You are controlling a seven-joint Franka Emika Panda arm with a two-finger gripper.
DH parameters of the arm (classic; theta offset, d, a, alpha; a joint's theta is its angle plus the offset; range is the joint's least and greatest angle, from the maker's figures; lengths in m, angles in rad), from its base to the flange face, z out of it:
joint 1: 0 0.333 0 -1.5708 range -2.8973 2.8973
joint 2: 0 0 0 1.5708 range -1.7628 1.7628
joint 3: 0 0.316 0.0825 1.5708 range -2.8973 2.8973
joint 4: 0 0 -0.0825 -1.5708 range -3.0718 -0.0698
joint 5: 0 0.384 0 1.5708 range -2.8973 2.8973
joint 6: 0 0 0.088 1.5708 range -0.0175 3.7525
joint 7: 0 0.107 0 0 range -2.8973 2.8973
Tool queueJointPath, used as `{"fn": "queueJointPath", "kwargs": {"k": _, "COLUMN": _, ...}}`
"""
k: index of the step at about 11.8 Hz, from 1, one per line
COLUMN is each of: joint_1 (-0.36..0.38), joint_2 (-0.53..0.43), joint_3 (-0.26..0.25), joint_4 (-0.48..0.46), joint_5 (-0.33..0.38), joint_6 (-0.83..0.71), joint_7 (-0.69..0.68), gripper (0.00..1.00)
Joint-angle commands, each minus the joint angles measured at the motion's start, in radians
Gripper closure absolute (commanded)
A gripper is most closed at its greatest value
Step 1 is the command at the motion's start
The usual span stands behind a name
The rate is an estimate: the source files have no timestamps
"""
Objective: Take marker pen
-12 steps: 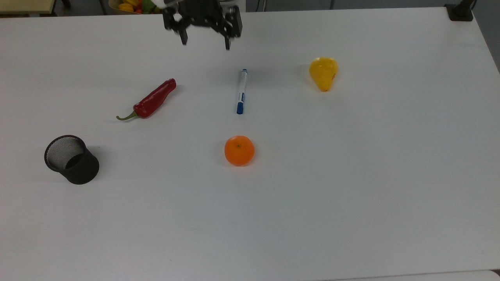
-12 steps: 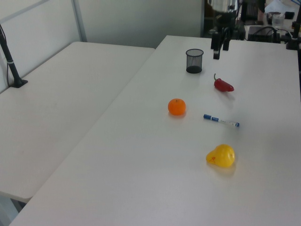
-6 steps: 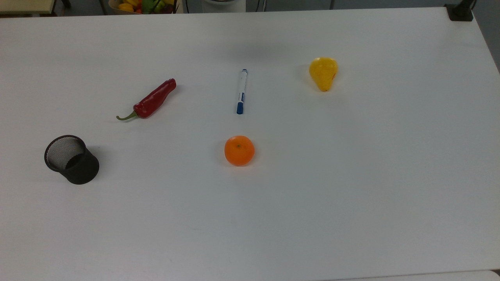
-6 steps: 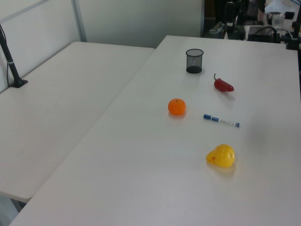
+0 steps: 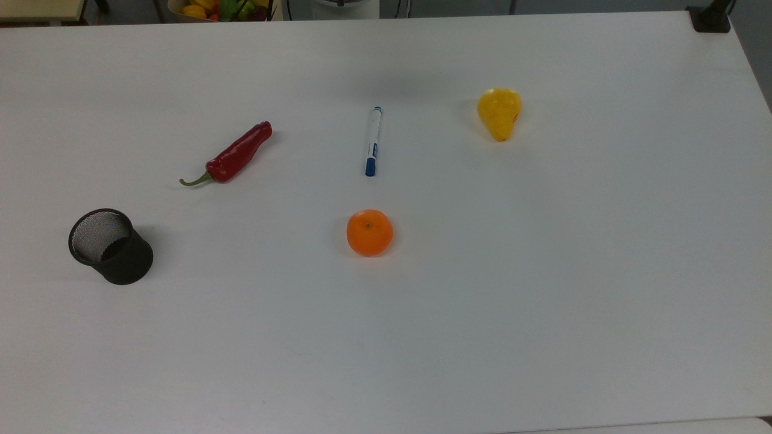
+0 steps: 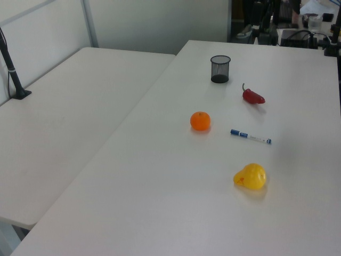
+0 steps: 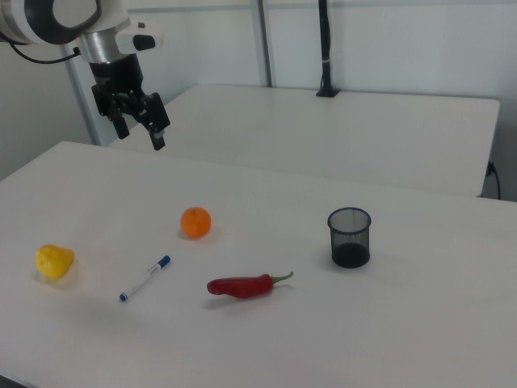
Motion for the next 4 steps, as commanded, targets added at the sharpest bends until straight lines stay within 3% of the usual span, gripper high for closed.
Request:
{"fn": "queueJointPath", "kwargs": {"k": 1, "joint_1": 0.012, "joint_2": 0.011, "joint_3": -0.030, "joint_4": -0.008, "joint_5": 0.016, "joint_6": 0.040, "joint_7": -0.103, "gripper": 0.00}}
{"fn": "queueJointPath", "kwargs": {"k": 4, "joint_1": 0.012, "joint_2": 0.016, "joint_3": -0.030, "joint_4": -0.007, "joint_5": 0.036, "joint_6": 0.040, "joint_7": -0.101, "gripper": 0.00}}
